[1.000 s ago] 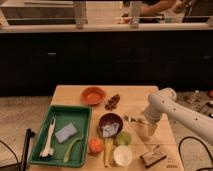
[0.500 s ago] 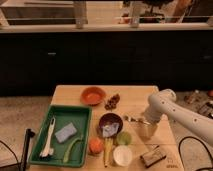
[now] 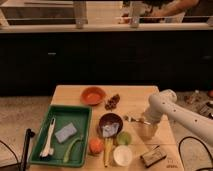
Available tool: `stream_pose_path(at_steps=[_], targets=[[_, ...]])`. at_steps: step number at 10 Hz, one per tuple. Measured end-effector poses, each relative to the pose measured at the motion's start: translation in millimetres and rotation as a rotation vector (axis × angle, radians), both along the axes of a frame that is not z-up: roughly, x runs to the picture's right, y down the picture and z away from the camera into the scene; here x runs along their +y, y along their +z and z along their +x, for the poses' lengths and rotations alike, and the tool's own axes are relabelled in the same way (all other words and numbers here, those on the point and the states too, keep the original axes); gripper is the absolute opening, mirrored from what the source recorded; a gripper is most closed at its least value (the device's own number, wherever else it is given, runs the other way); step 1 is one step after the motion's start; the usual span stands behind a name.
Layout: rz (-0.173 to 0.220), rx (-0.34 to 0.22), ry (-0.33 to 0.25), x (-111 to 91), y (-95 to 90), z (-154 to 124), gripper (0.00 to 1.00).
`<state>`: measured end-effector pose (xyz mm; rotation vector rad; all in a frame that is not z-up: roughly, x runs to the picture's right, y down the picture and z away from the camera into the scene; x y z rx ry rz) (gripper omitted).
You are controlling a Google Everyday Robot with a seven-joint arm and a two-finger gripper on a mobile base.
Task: Place fork in red bowl
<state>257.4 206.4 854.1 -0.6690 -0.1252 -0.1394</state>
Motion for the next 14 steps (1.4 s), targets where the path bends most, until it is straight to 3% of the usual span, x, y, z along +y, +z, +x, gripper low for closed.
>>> stream_pose_path(at_steps=[4, 9, 13, 14], targets=[[0.001, 0.008, 0.023, -7, -2.4, -11, 0.8], [-0.034, 0.021, 0.067, -7, 11.7, -18, 0.79], [-0.057, 0.033, 0.073, -2, 24.1, -21, 0.47], [-0.06, 0.033, 0.069, -3, 23.2, -23, 0.34]])
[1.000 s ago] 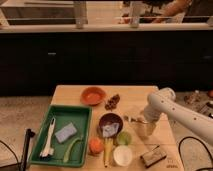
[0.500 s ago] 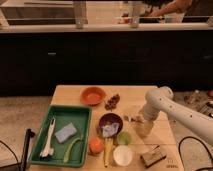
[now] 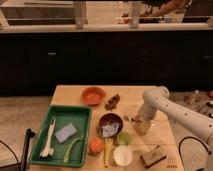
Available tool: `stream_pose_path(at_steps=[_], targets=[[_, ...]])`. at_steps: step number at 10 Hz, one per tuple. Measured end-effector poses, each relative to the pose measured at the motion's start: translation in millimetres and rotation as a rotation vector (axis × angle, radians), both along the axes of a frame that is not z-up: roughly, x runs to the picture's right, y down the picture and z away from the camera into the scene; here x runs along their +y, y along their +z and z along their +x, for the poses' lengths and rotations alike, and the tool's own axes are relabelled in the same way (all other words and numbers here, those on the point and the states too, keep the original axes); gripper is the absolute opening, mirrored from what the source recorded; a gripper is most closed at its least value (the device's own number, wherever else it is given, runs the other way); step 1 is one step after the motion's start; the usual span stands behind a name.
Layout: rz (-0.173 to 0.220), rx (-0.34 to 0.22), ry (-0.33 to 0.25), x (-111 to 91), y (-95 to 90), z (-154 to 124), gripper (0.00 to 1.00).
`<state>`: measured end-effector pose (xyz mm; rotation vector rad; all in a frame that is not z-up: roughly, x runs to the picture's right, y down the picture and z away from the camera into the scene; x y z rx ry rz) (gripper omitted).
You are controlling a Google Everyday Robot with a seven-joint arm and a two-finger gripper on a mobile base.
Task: Place fork in red bowl
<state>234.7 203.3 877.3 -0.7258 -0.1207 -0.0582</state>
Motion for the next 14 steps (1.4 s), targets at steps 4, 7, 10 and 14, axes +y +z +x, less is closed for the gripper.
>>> stream_pose_path(at_steps=[4, 7, 10, 14], targets=[[-0.002, 0.0, -0.001, -3, -6.3, 2, 0.04], [-0.006, -0.021, 0.038, -2, -0.1, 2, 0.04], [-0.008, -0.02, 0.024, -3, -4.4, 3, 0.04], [-0.006, -0.037, 0.073, 1, -2.6, 13, 0.04]])
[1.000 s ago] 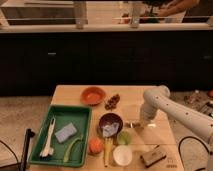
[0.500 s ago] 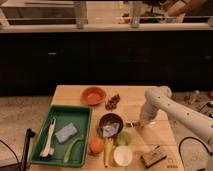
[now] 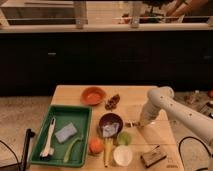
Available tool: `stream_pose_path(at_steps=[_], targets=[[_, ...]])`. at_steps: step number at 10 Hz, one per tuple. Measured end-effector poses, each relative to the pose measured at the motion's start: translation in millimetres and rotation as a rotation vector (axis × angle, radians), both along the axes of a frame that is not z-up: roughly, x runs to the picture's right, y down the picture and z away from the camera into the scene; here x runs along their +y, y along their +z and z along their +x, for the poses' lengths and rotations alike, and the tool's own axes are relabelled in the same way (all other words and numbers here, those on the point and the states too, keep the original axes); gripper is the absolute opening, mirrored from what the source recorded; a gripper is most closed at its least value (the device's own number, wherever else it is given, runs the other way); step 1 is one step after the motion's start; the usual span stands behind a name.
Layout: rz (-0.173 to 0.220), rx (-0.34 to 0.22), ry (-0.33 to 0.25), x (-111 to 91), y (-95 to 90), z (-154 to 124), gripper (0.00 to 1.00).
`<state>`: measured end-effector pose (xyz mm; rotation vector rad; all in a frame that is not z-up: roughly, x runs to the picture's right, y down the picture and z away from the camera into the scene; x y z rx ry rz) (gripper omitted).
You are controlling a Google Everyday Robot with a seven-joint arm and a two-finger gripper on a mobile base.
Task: Place fork in red bowl
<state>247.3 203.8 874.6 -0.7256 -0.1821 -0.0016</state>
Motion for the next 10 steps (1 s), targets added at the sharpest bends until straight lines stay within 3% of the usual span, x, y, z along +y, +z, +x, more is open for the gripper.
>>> stream_pose_path(at_steps=[4, 6, 10], targets=[[-0.004, 0.005, -0.003, -1, -2.9, 5, 0.04], [0.021, -0.006, 0.049, -2, -1.0, 20, 0.04], [0.022, 0.0, 0.047, -3, -3.0, 24, 0.04]])
